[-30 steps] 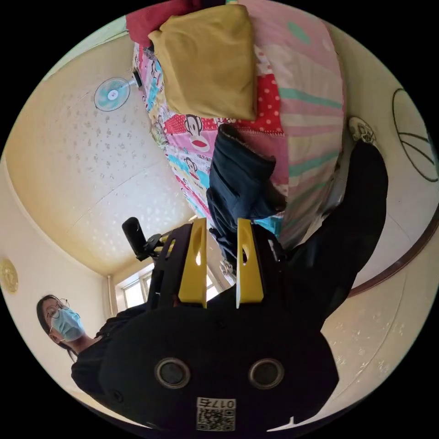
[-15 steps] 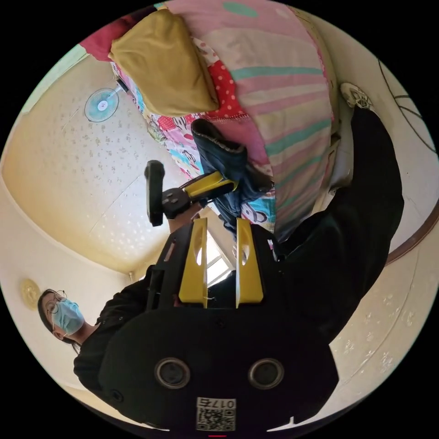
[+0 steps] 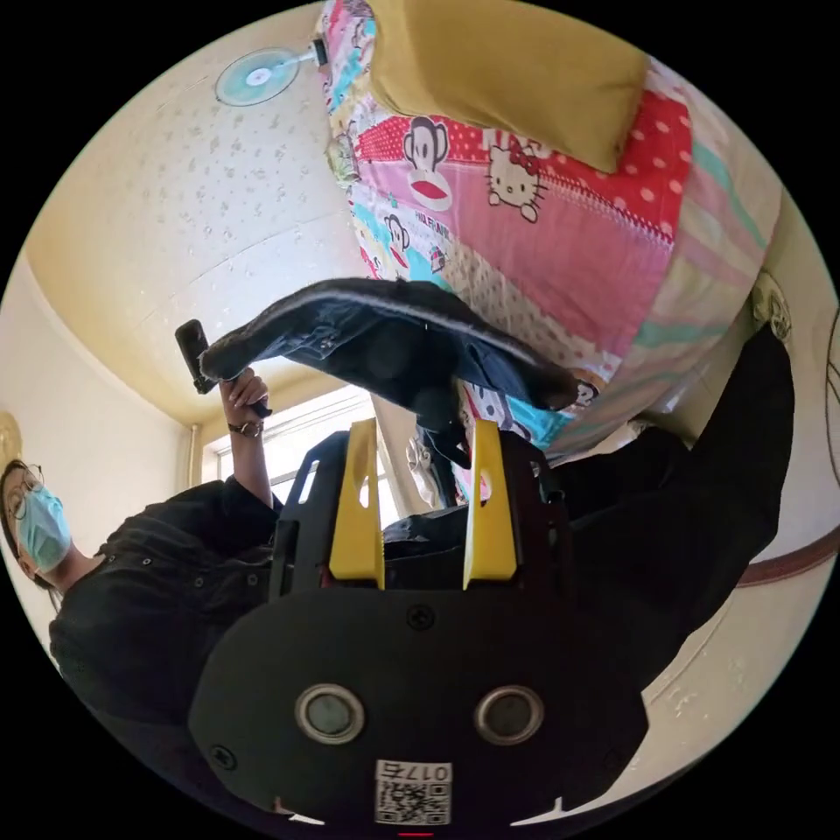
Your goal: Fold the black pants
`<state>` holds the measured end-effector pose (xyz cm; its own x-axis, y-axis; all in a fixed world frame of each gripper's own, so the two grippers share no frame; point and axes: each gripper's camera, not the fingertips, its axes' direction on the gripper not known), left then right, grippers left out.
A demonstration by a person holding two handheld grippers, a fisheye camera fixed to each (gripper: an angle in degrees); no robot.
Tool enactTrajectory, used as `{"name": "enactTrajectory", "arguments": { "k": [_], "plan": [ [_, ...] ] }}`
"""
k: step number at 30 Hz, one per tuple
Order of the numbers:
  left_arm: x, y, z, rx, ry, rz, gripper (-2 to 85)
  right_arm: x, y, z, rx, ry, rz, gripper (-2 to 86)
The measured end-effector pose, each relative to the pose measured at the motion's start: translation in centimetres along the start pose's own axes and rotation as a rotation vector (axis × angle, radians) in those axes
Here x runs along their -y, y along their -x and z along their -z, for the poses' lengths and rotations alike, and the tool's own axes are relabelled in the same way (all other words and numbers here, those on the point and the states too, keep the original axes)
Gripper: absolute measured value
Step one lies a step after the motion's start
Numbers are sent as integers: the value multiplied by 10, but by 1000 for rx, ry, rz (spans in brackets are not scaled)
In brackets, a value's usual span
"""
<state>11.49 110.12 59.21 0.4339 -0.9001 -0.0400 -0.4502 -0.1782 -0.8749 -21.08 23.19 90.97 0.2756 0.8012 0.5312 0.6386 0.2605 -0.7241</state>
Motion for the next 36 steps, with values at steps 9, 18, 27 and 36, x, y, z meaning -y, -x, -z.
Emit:
{"name": "enactTrajectory", "arguments": {
  "k": [9, 18, 27, 36],
  "plan": [
    [-83, -95, 152, 60, -295, -4, 52, -89, 18, 10, -219, -54, 270, 146],
    [-206, -249, 283, 131, -531, -128, 50, -58, 87, -53, -280, -85, 750, 387],
    [-351, -313, 373, 149, -815, 11, 43, -91, 200, -143, 749, 490, 1199, 86],
    [-408, -271, 522, 355, -1098, 264, 39, -174, 433, -160, 93, 206, 1384, 75]
  ]
}}
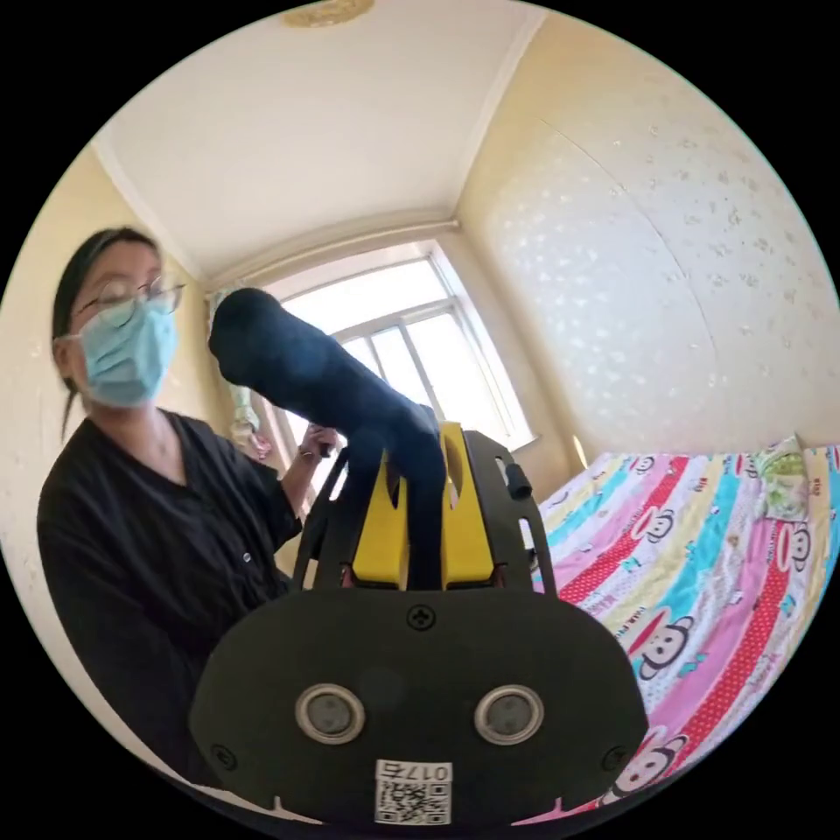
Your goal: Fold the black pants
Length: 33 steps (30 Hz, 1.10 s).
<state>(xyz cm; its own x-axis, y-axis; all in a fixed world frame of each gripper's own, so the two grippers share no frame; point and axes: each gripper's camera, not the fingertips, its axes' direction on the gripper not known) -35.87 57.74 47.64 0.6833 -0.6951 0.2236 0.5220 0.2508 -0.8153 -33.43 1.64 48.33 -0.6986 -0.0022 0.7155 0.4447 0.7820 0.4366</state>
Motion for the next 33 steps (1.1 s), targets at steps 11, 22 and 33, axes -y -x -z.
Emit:
{"name": "enactTrajectory", "arguments": {
  "k": [11, 22, 33],
  "plan": [
    [28, 245, -113, 52, 392, 552, -4, 82, -139, -63, -438, 428, -522, 115],
    [-160, 182, -211, -300, 1008, 581, -4, -223, -92, -55, -64, 388, -1208, 41],
    [-180, 204, -241, -474, 1112, 930, 111, -205, -156, -132, -243, 788, -1302, 152]
  ]
}}
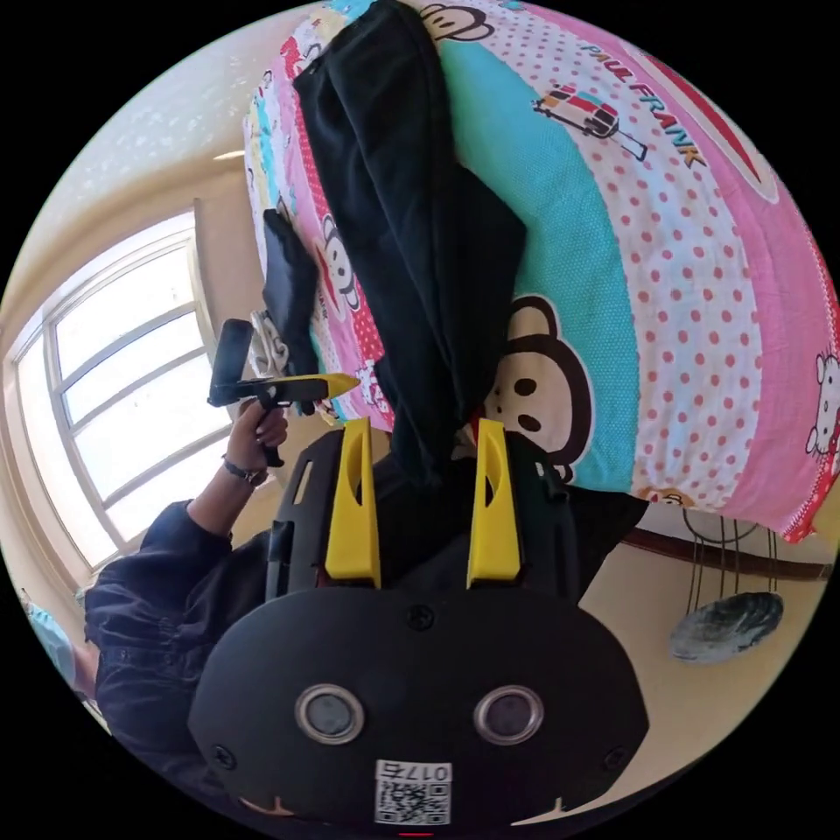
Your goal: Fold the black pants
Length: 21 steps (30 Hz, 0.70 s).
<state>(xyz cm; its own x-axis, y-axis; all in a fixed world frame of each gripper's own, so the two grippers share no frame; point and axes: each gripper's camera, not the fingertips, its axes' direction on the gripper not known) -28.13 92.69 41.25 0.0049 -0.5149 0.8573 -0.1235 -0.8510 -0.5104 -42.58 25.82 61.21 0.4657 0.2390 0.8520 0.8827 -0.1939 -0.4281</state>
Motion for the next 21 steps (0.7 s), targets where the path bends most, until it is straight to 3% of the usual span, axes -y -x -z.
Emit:
{"name": "enactTrajectory", "arguments": {
  "k": [6, 11, 13, 16, 18, 21],
  "plan": [
    [-12, -5, 15, -204, -5, 83, 122, 42, -4, 6, -39, 36, -85, 137],
    [-19, -8, 26, -198, 27, 132, 78, 60, -25, 28, 185, 42, -195, 101],
    [-24, 1, 45, -208, 21, 159, 46, 67, -38, 42, 412, 117, -232, 73],
    [-40, 4, 86, -400, 29, 68, 41, 71, -26, 85, 536, 240, -86, 56],
    [-67, -7, 133, -663, 31, -107, 39, 71, -11, 124, 576, 304, 9, 48],
    [-119, 1, 211, -787, -93, -214, 37, 70, 4, 196, 550, 390, 112, 40]
  ]
}}
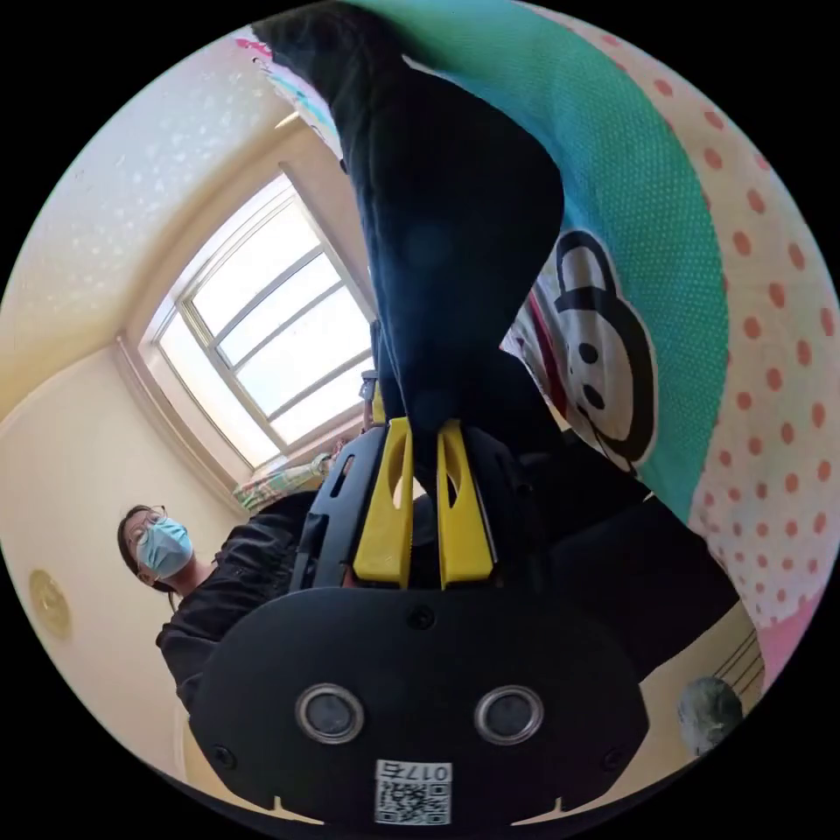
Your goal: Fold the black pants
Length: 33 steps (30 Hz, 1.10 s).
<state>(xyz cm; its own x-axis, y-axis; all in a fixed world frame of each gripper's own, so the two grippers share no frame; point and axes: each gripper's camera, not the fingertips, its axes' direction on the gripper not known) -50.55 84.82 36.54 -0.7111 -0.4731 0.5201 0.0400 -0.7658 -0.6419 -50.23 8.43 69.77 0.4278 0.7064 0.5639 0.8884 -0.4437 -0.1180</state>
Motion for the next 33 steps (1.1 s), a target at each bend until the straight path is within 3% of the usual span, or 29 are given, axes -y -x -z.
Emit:
{"name": "enactTrajectory", "arguments": {
  "k": [4, 8, 11, 15, 20, 23, 25, 28, 30, 33],
  "plan": [
    [-50, -26, 89, -60, -191, -42, 38, -31, 36, 89, -171, -27, -56, 37],
    [-139, 19, 178, 118, -559, 312, 37, -54, 30, 160, -213, -215, -224, 38],
    [-204, 54, 179, 159, -672, 536, 6, -64, 22, 188, -112, -307, -238, 44],
    [-241, 86, 133, 47, -743, 490, -8, -63, 19, 191, -30, -345, -133, 61],
    [-239, 103, 80, -1, -749, 394, -9, -68, 3, 178, 171, -304, -134, 60],
    [-224, 107, 74, -63, -776, 365, -9, -68, -10, 159, 503, -241, -201, 44],
    [-206, 106, 74, -133, -757, 304, -9, -62, 15, 130, 648, -52, -94, 37],
    [-172, 96, 71, -109, -646, 246, -10, -68, 45, 110, 745, 2, 76, 32],
    [-149, 89, 66, 14, -510, 220, -10, -74, 40, 112, 640, -72, 62, 29],
    [-130, 97, 55, 195, -326, 273, -10, -89, 8, 137, 90, -260, -173, 21]
  ]
}}
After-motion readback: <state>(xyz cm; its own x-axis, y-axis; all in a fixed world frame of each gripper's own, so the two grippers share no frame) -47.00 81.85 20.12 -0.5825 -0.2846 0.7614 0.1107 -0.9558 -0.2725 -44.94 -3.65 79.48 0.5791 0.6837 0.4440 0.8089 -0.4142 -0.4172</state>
